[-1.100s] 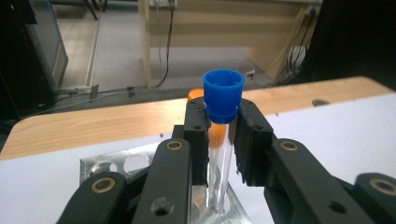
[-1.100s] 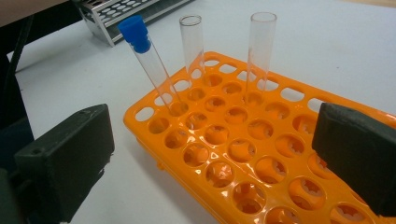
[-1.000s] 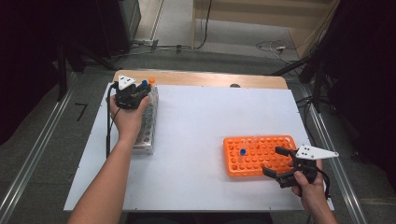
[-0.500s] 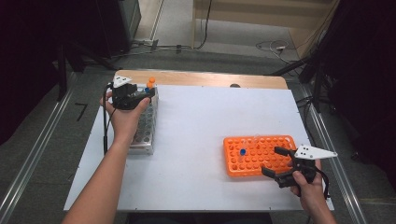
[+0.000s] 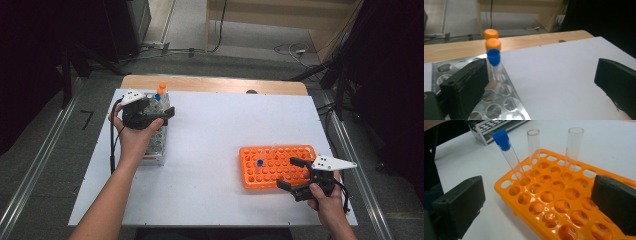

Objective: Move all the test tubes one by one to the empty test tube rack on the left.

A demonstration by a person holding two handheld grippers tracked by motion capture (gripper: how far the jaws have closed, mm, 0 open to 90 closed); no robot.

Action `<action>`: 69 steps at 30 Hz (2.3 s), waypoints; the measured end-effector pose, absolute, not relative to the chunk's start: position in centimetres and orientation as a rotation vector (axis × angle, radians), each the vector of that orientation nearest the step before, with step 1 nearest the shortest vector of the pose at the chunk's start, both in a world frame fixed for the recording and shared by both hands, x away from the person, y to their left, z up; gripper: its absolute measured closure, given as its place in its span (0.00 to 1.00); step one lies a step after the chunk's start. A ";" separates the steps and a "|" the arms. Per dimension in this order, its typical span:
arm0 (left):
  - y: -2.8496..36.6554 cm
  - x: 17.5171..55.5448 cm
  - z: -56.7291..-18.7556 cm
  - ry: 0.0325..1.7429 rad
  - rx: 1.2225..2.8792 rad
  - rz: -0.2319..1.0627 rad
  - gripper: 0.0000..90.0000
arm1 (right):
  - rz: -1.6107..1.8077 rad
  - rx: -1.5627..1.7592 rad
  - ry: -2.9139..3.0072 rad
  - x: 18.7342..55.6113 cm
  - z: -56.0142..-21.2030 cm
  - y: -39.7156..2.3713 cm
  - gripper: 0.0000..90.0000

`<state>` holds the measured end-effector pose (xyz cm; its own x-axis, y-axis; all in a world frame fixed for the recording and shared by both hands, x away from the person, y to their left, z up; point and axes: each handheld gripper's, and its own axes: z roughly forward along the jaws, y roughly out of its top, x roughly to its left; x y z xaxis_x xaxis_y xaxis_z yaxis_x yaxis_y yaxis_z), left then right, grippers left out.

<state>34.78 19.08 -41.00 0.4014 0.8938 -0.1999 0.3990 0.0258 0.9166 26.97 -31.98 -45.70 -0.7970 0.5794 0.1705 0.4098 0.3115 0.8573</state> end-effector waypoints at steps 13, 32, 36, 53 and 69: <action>18.0 29.3 -41.0 1.114 1.570 0.548 0.00 | 1.496 0.911 2.456 27.1 -46.4 -29.8 0.03; 13.7 22.8 -42.3 1.001 1.637 0.485 0.00 | 1.462 0.911 2.469 26.7 -46.8 -27.3 0.44; 13.2 22.8 -42.7 0.999 1.651 0.472 0.00 | 1.433 0.915 2.471 26.8 -47.1 -26.6 0.53; 10.4 23.1 -44.1 0.949 1.712 0.398 0.00 | 1.279 0.901 2.369 26.8 -47.7 -26.0 0.84; 8.5 23.1 -43.5 0.890 1.712 0.356 0.00 | 1.433 0.854 2.325 25.7 -45.6 -26.1 0.84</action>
<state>23.08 8.47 -43.47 0.6703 0.7146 -0.2003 0.3787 -0.0973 0.9204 25.68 -26.13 -45.59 -0.7864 0.6139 0.0687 0.3373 0.3335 0.8803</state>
